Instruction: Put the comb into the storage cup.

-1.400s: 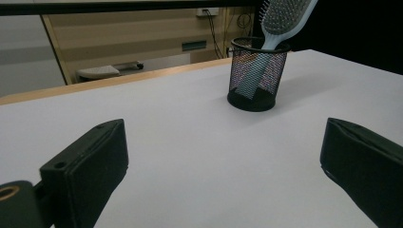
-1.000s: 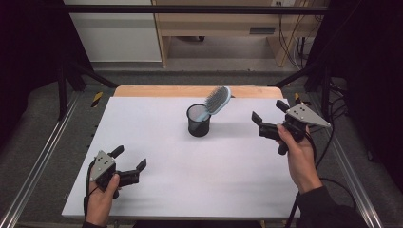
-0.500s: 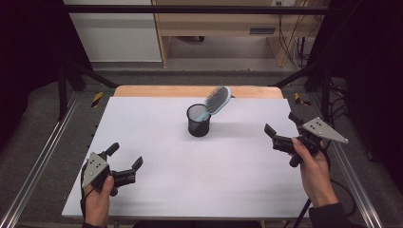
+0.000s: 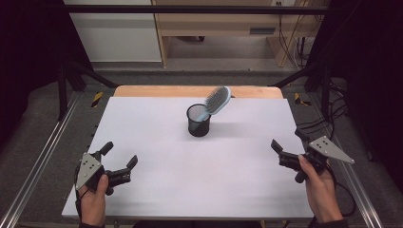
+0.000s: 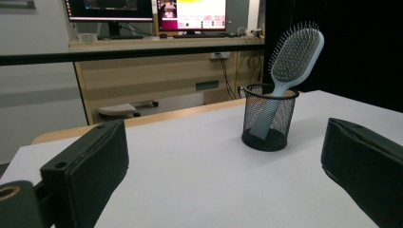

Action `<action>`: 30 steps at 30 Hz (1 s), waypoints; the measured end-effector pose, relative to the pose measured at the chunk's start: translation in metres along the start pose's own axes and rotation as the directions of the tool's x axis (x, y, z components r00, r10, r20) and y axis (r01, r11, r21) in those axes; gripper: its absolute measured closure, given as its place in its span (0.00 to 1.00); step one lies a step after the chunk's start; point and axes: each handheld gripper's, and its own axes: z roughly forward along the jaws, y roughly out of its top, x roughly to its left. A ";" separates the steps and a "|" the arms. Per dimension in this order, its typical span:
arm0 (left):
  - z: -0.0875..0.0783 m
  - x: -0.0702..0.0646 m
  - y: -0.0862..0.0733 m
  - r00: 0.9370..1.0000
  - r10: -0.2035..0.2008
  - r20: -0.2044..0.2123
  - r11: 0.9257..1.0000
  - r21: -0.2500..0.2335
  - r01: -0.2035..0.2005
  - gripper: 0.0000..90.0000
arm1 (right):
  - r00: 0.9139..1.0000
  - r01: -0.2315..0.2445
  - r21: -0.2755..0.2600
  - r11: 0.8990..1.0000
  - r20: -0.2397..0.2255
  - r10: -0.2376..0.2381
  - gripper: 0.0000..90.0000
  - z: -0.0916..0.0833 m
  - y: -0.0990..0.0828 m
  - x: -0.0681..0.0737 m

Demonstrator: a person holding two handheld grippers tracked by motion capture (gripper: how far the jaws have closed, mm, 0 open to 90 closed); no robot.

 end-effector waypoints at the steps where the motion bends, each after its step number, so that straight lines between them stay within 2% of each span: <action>1: 0.000 0.002 -0.001 1.000 -0.007 -0.001 1.000 0.002 0.007 0.02 | 1.000 -0.002 0.003 1.000 0.002 0.002 0.04 -0.001 -0.003 -0.001; 7: -0.004 0.006 -0.001 1.000 -0.012 0.003 1.000 0.013 0.012 0.02 | 1.000 -0.027 0.013 1.000 0.001 0.027 0.04 -0.008 -0.017 -0.003; 14: -0.005 0.004 -0.004 1.000 -0.005 0.027 0.999 0.041 0.004 0.02 | 1.000 -0.023 0.012 1.000 -0.018 0.023 0.04 -0.014 -0.031 -0.003; 20: -0.004 0.004 -0.006 0.999 -0.027 0.034 0.998 0.052 0.025 0.02 | 0.999 -0.029 0.019 0.999 -0.034 0.030 0.04 -0.018 -0.045 -0.001; 26: -0.003 0.001 -0.010 0.997 -0.048 0.068 0.997 0.064 0.044 0.03 | 0.996 -0.018 0.021 1.000 -0.083 0.020 0.04 -0.017 -0.054 0.005; 30: -0.003 0.001 -0.009 0.997 -0.054 0.057 0.997 0.049 0.051 0.03 | 0.995 -0.013 0.031 0.999 -0.100 0.016 0.04 -0.015 -0.056 0.008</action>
